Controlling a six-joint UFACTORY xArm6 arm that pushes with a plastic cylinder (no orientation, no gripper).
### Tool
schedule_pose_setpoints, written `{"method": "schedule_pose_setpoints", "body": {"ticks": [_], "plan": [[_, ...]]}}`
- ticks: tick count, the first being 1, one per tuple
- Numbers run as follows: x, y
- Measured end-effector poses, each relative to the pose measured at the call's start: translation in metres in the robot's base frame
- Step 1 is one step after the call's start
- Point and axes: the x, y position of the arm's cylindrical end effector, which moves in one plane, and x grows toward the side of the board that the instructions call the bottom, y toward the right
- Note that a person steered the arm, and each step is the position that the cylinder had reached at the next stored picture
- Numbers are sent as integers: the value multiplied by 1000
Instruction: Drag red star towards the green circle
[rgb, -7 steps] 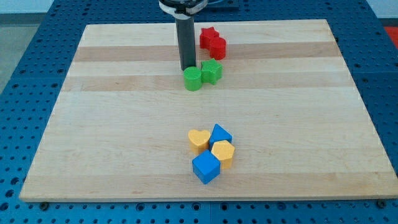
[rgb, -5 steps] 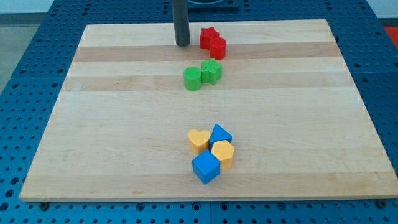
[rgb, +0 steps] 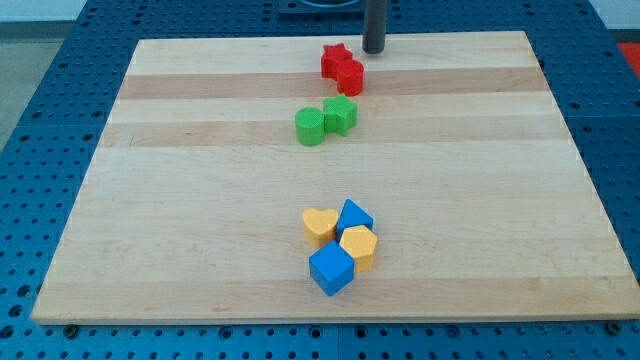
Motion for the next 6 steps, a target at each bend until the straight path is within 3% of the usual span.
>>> {"method": "schedule_pose_setpoints", "body": {"ticks": [2, 6], "plan": [[8, 9], [11, -48]]}}
